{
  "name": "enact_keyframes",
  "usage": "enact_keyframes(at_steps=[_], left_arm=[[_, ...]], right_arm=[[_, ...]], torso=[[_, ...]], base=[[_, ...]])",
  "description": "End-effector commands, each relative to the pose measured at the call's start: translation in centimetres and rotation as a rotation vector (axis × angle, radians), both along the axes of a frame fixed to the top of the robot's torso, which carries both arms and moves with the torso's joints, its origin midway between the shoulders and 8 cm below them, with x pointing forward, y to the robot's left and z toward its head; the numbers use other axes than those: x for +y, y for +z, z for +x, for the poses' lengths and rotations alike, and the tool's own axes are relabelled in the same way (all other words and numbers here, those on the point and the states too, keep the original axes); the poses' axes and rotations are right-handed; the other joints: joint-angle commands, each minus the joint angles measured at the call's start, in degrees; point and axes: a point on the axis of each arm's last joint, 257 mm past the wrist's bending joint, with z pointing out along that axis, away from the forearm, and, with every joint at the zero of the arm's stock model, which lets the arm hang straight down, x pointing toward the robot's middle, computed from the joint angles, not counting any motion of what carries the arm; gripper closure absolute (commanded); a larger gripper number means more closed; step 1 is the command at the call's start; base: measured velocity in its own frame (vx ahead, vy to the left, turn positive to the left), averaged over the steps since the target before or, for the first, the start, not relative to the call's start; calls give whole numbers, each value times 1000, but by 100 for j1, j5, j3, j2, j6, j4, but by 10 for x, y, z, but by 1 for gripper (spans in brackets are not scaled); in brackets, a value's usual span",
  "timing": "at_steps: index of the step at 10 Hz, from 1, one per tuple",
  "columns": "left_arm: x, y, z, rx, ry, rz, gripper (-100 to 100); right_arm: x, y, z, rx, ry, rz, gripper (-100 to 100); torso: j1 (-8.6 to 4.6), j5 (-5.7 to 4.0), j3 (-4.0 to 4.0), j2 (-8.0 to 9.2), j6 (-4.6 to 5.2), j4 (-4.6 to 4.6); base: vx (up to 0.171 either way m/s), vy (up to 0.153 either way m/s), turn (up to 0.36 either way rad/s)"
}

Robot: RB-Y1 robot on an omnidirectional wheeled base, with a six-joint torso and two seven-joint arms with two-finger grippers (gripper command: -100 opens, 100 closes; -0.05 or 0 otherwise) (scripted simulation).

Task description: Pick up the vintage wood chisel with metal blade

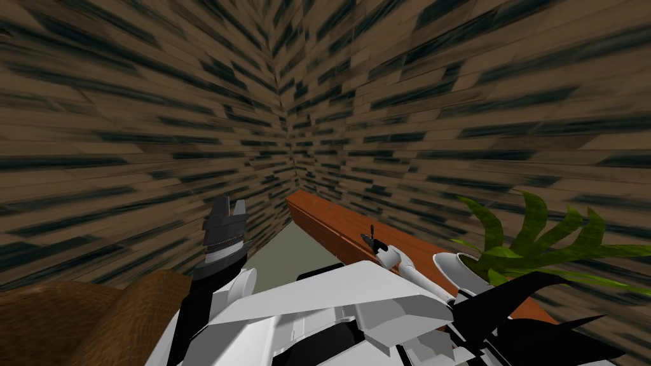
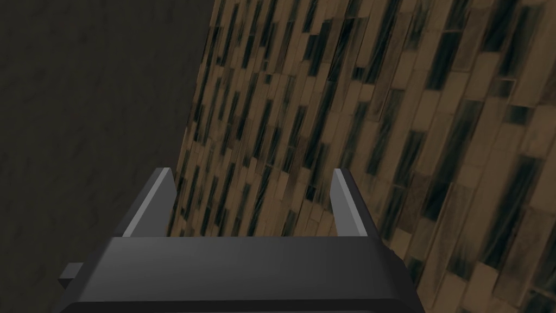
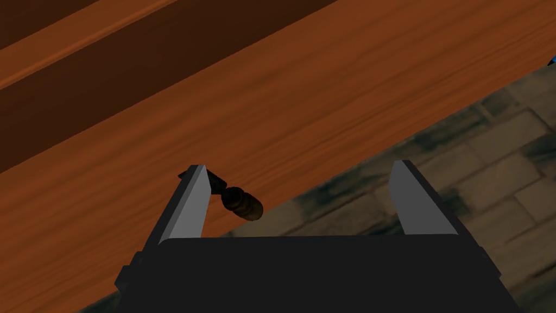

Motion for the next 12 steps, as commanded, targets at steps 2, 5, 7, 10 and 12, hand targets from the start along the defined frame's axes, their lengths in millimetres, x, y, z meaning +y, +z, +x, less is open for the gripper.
enact_keyframes(at_steps=[2,5,7,10,12], left_arm=[[0,0,0,0,0,0,0],[0,0,0,0,0,0,0],[0,0,0,0,0,0,0],[0,0,0,0,0,0,0],[0,0,0,0,0,0,0]], right_arm=[[-27,-13,-20,74,-33,-35,-100],[-51,-22,-40,136,-66,-65,-100],[-69,-24,-52,179,-88,-85,-100],[-93,-29,-74,239,-126,-114,-100],[-112,-31,-90,285,-157,-134,-100]], torso=[[1,0,1,2,2,0],[0,1,-1,-2,-3,0],[0,1,-1,-2,-2,0],[2,1,0,-1,-2,1],[-2,1,-1,-2,-1,0]], base=[[6,-1,57],[12,-5,149],[16,-6,132],[9,-4,92],[14,-12,128]])
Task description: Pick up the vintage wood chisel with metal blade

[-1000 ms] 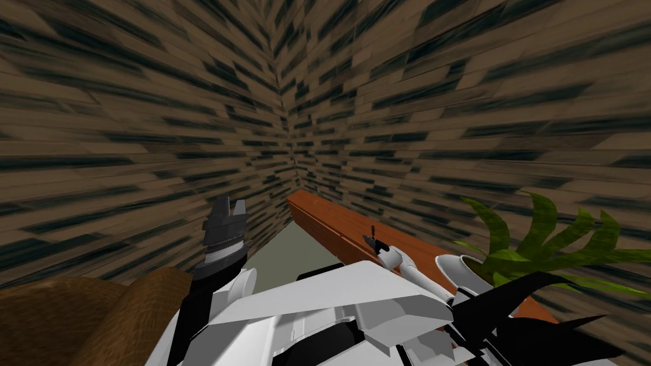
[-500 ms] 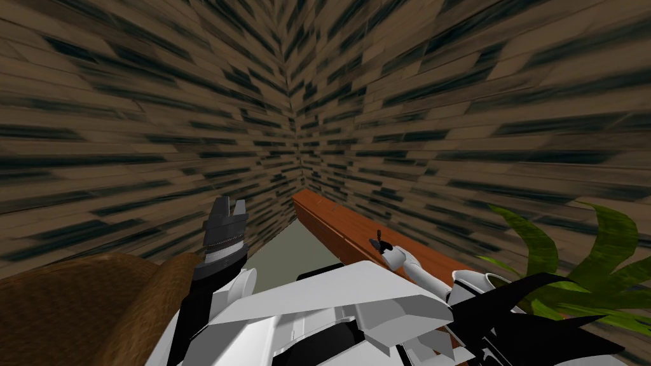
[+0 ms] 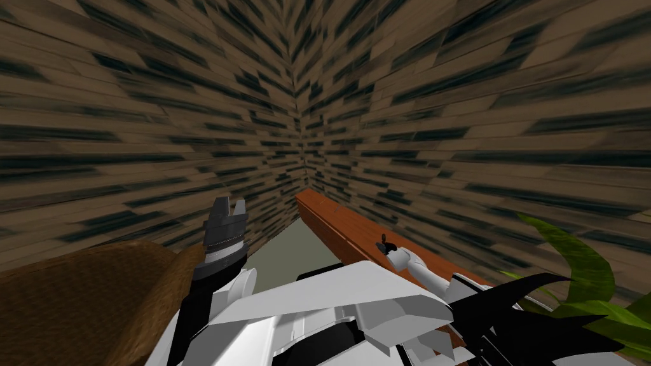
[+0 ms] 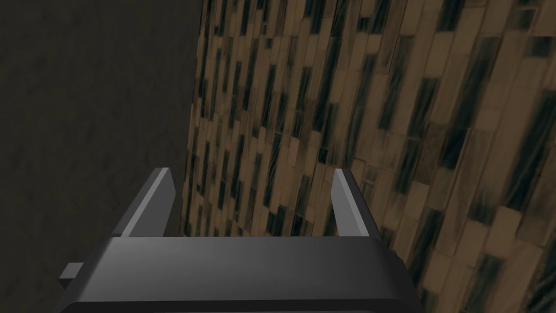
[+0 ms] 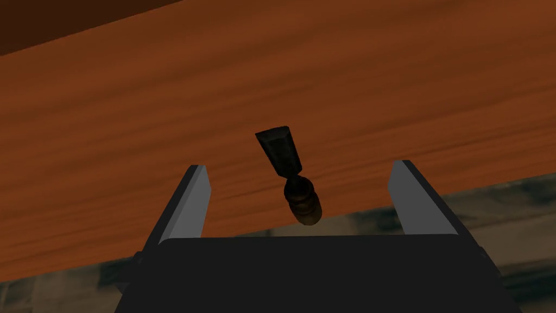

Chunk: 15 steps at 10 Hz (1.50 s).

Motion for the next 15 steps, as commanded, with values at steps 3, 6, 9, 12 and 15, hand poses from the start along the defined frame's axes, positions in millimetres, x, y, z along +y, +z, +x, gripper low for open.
enact_keyframes(at_steps=[3,6,9,12,15], left_arm=[[0,0,0,0,0,0,0],[0,0,0,0,0,0,0],[0,0,0,0,0,0,0],[0,0,0,0,0,0,0],[0,0,0,0,0,0,0]], right_arm=[[-34,-2,-34,89,-68,-39,-100],[-61,0,-65,168,-140,-69,-100],[-73,2,-82,208,-182,-82,-100],[-67,-4,-86,203,-184,-81,-100],[-58,-15,-97,203,-191,-80,-100]], torso=[[-1,1,-4,-7,-3,-1],[2,1,-5,-9,-3,-1],[1,0,-10,-18,-2,-3],[7,1,0,0,2,0],[-16,-4,-1,-1,2,-1]], base=[[26,-13,165],[35,-9,186],[54,-12,149],[15,-12,12],[18,-61,31]])
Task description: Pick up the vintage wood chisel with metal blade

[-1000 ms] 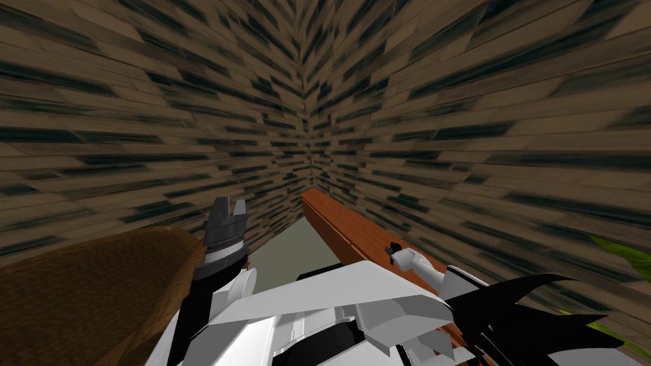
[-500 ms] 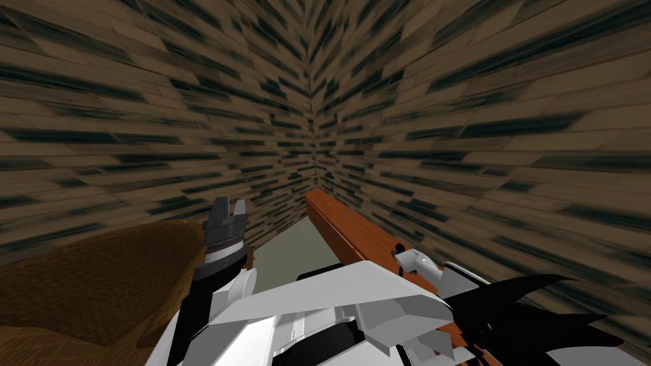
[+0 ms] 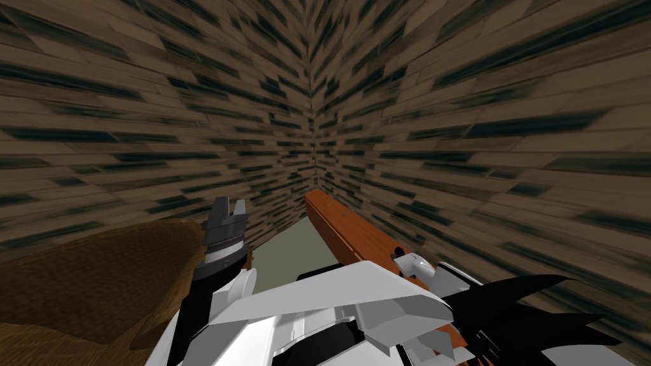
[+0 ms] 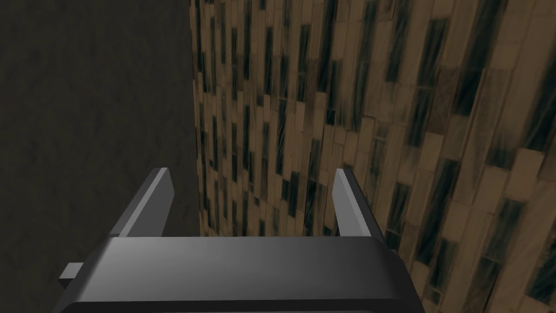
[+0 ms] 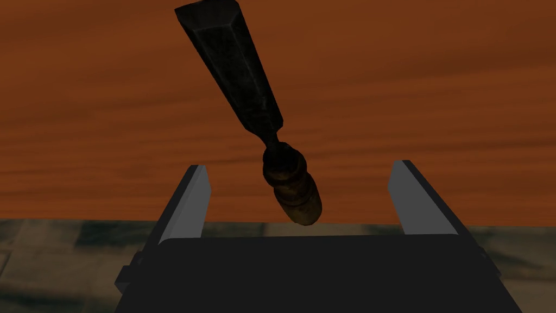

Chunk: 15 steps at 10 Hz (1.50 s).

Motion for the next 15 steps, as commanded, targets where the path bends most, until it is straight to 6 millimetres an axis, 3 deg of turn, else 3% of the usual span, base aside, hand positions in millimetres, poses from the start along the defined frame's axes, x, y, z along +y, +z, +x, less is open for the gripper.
enact_keyframes(at_steps=[1,3,4,8,9,10,15], left_arm=[[0,0,0,0,0,0,0],[0,0,0,0,0,0,0],[0,0,0,0,0,0,0],[0,0,0,0,0,0,0],[0,0,0,0,0,0,0],[0,0,0,0,0,0,0],[0,0,0,0,0,0,0]], right_arm=[[3,-2,-4,-2,3,0,-100],[3,-3,-5,-2,3,0,-100],[3,-3,-5,-2,2,0,100],[2,-3,-7,1,2,-1,100],[3,-3,-7,1,2,-1,0],[1,0,-2,-2,4,-1,100],[-8,11,9,-2,11,-1,100]], torso=[[0,0,0,0,0,0],[19,5,5,8,1,2],[21,6,5,8,1,2],[-5,-12,-1,-5,-7,2],[-6,-12,-2,-6,-7,2],[-7,-12,-2,-6,-7,2],[11,-7,1,-1,-5,4]], base=[[-11,-1,25],[-2,-2,6],[0,0,0],[0,1,1],[0,0,0],[13,-8,-31],[-7,29,-20]])
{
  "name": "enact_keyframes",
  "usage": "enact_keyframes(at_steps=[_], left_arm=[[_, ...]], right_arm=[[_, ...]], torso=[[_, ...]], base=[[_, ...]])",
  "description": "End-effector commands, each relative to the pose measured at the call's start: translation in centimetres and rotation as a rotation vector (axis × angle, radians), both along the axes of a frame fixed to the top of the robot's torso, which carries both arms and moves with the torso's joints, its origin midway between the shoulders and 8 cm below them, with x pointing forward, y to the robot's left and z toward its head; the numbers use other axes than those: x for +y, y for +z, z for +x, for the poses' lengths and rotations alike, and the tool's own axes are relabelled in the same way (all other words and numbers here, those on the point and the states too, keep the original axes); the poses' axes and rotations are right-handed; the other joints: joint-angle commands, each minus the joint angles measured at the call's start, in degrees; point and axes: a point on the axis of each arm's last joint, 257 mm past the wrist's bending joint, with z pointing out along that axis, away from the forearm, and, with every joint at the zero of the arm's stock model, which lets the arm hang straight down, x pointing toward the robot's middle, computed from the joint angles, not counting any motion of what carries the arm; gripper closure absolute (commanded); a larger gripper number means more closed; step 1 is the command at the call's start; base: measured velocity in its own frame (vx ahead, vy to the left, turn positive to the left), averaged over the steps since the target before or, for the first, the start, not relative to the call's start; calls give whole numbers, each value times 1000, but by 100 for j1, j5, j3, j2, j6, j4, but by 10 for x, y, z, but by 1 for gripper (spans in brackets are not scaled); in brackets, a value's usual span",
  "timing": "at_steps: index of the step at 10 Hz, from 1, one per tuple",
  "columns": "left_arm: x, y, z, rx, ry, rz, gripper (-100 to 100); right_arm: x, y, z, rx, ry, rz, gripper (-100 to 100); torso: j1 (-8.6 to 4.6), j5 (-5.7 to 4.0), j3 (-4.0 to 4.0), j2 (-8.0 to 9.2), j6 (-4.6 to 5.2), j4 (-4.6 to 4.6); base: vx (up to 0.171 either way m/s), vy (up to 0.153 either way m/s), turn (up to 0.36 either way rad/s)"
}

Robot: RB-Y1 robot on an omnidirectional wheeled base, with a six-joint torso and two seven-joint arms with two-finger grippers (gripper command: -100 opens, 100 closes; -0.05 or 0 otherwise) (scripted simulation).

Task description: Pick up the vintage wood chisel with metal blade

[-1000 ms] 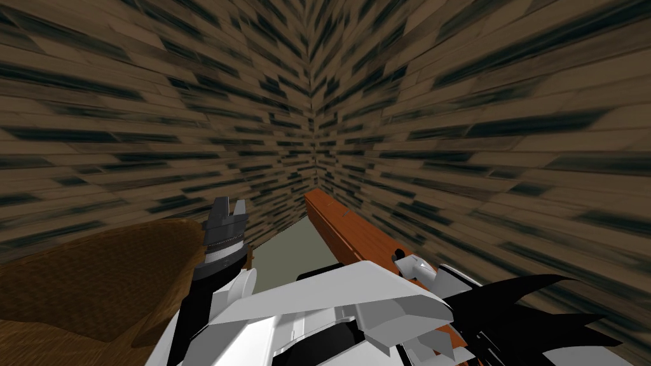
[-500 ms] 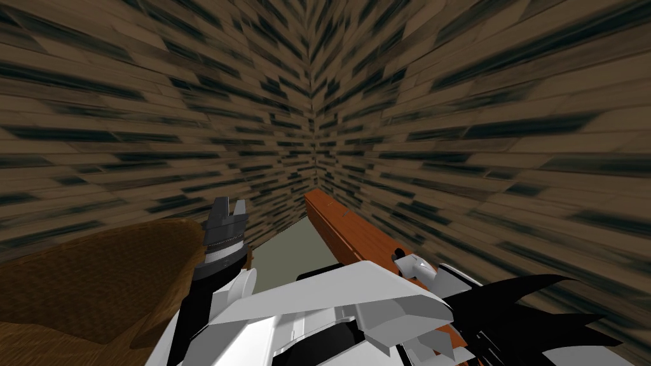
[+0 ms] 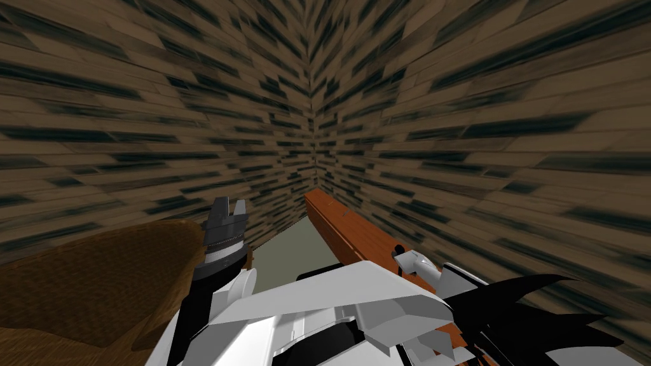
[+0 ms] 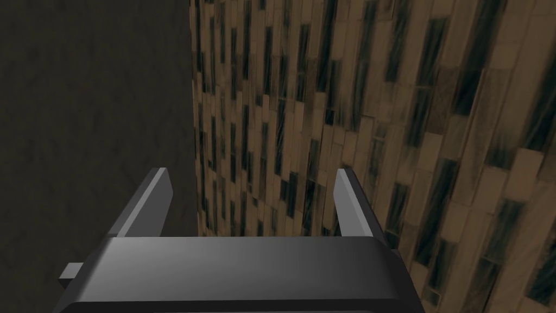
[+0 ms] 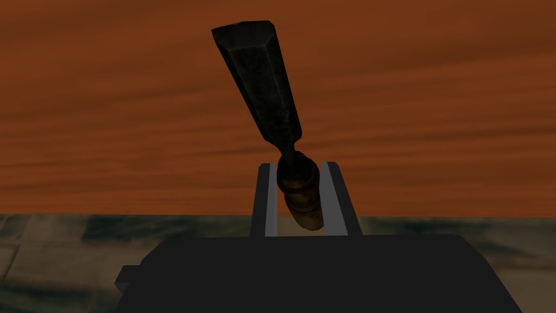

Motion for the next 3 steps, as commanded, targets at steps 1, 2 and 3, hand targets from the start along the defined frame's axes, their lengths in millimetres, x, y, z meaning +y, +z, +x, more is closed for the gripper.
enact_keyframes(at_steps=[1,2,3], left_arm=[[0,0,0,0,0,0,0],[0,0,0,0,0,0,0],[0,0,0,0,0,0,0]], right_arm=[[-4,5,4,1,7,1,100],[-3,3,2,0,6,0,100],[-3,3,2,1,6,0,0]], torso=[[0,0,0,0,0,0],[2,2,1,2,1,1],[-4,-1,0,0,1,0]], base=[[-14,39,-16],[-7,19,-7],[0,0,0]])
